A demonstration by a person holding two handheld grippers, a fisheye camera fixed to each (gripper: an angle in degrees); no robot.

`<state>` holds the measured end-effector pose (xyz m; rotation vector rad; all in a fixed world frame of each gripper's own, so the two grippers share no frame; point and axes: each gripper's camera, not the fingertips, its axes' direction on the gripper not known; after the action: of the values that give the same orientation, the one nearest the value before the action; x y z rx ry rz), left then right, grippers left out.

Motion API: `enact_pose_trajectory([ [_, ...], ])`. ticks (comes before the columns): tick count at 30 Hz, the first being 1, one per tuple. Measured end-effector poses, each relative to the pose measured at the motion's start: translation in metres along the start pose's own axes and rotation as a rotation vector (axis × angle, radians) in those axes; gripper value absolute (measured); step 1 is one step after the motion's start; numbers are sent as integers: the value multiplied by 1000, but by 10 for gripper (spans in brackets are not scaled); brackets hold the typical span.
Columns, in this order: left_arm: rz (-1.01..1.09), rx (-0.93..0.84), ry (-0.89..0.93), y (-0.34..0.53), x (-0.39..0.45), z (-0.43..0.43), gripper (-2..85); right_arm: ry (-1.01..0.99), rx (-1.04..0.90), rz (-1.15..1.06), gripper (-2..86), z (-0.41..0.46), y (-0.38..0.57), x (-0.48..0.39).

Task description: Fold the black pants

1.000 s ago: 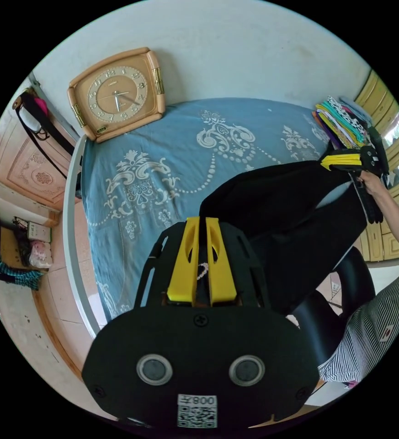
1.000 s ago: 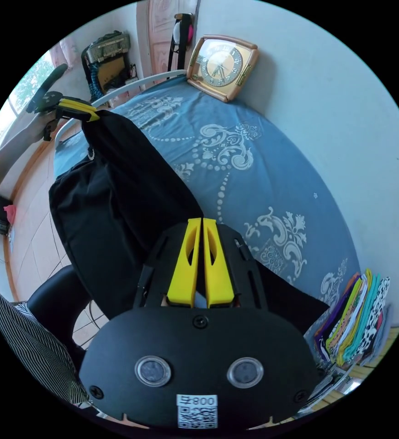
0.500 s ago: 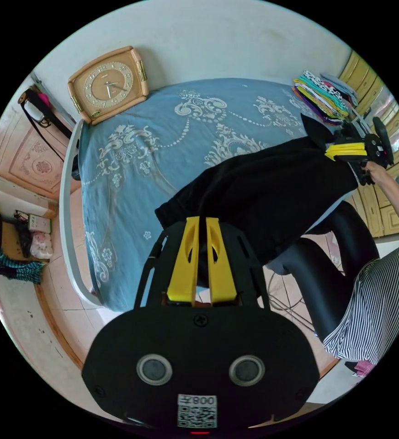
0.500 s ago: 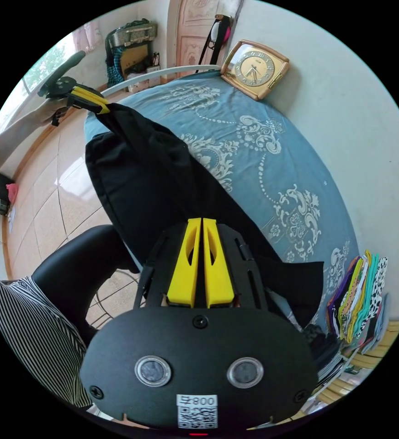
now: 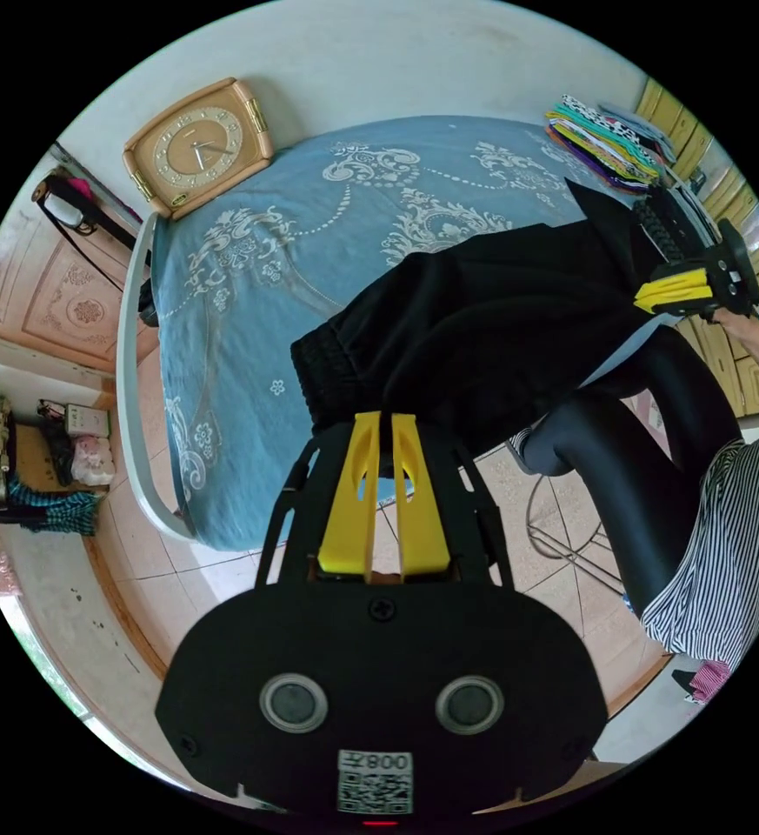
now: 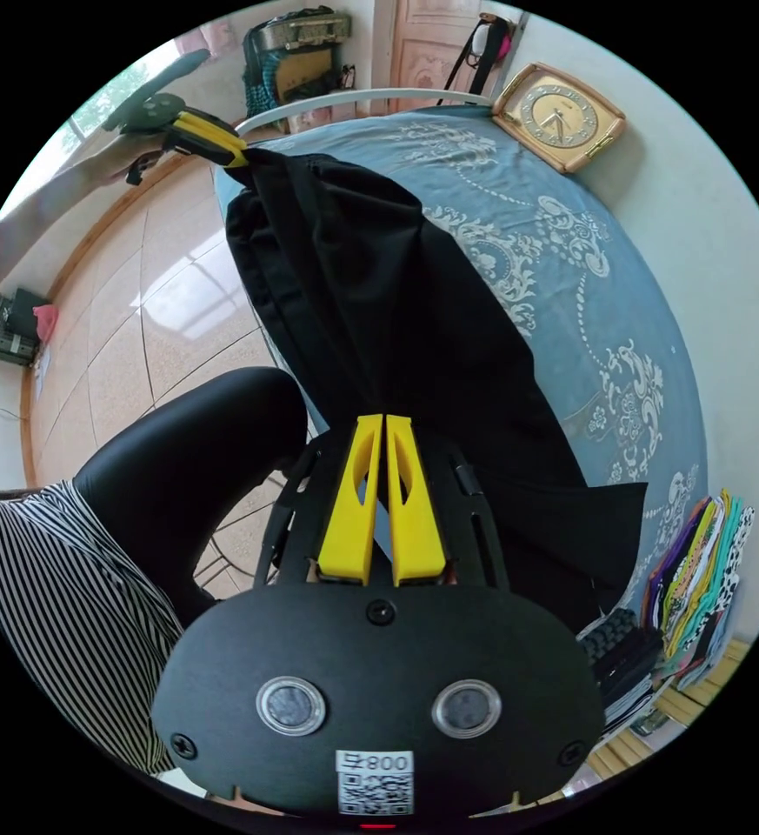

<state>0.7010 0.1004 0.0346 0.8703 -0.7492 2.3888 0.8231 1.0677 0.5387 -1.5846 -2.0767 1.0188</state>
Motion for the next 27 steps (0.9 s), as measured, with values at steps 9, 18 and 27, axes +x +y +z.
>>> enact_pose_trajectory([
  [9,-12,-55,3,47,-13,-24,15,-48,-57,-28,4,-6,-18,-37],
  [18,-23,-78,-17,100,-33,-51,15,-88,-87,-26,5,-8,-23,-67],
  [27,-28,-97,-32,157,-62,-81,19,-139,-94,-7,5,-10,-20,-80],
])
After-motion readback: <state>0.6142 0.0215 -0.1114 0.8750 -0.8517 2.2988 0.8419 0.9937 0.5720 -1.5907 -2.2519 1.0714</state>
